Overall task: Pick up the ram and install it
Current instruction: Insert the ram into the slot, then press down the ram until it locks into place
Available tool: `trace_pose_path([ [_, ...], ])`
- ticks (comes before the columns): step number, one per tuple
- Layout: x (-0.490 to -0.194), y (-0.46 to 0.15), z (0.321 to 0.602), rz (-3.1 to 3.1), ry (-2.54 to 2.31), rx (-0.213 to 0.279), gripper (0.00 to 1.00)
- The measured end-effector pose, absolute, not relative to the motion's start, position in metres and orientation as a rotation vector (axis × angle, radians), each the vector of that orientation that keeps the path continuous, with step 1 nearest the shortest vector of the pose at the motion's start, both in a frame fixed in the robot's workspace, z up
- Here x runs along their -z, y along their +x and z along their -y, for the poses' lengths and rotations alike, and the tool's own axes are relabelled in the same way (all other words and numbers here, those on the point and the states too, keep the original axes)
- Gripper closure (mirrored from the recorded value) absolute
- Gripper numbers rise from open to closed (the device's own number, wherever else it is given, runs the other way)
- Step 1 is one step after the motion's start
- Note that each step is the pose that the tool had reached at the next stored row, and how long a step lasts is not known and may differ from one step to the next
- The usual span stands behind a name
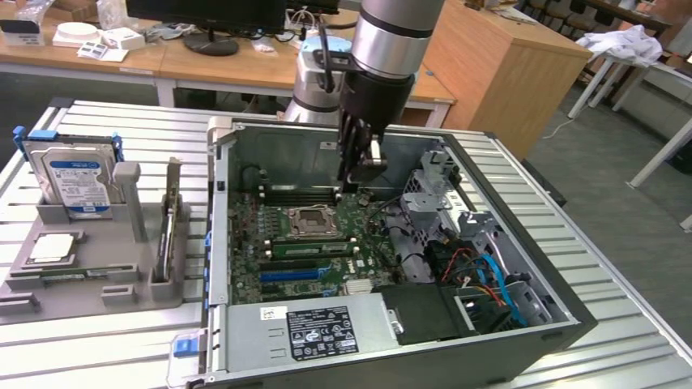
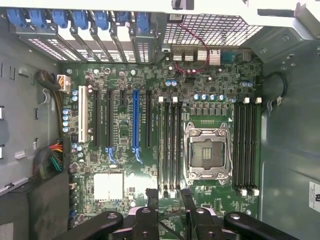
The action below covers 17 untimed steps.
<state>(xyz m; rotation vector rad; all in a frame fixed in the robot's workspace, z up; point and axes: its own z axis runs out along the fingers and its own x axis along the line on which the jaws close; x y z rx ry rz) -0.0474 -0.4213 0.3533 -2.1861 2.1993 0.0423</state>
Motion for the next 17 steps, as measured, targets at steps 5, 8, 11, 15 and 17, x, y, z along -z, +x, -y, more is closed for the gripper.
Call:
trace_pose_path([
  [5, -0.3543, -0.0473, 0.4212, -2.199, -2.186, -0.042, 0.69],
  [8, -0.3544, -0.0473, 0.4213, -2.199, -2.186, -0.042, 0.69],
  [11, -0.3544, -0.0474, 0.4213, -2.199, -2.186, -0.042, 0.69],
  [15, -0.3544, -0.0473, 0.4213, -2.199, -2.186, -0.042, 0.69],
  [17, -0.3543, -0.0474, 0.4213, -2.199, -2.186, -0.042, 0.69],
])
